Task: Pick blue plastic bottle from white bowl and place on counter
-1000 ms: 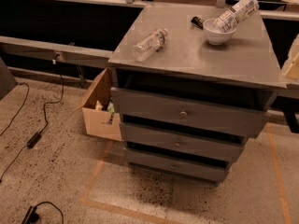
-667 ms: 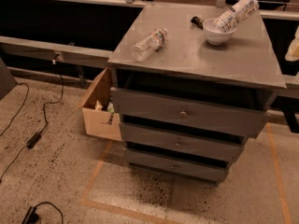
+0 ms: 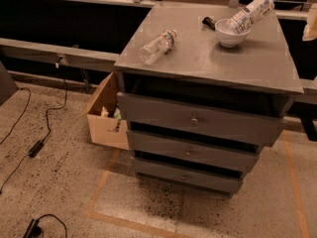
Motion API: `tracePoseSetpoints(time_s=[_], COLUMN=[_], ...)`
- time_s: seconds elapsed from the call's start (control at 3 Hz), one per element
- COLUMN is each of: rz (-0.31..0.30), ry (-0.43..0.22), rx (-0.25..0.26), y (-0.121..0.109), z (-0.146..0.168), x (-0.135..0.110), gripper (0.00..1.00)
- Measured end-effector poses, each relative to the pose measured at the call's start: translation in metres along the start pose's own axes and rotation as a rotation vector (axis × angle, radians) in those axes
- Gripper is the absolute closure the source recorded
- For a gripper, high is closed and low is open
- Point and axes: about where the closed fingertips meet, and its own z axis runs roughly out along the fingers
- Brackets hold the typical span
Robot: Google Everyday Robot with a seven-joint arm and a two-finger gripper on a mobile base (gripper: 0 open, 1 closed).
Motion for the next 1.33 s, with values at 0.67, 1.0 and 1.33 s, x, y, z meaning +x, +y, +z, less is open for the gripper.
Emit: tracePoseSetpoints(time_s=[0.67,1.0,1.33], rz=[0.008,0.039,-0.033], ry=[0.038,0.030,-0.003], rx=[-0.005,0.097,0.215], y=[0.029,0.035,0.023], z=[0.022,0.056,0.079], x=[0.015,0.038,0.046], gripper=[0.00,0.00,0.00])
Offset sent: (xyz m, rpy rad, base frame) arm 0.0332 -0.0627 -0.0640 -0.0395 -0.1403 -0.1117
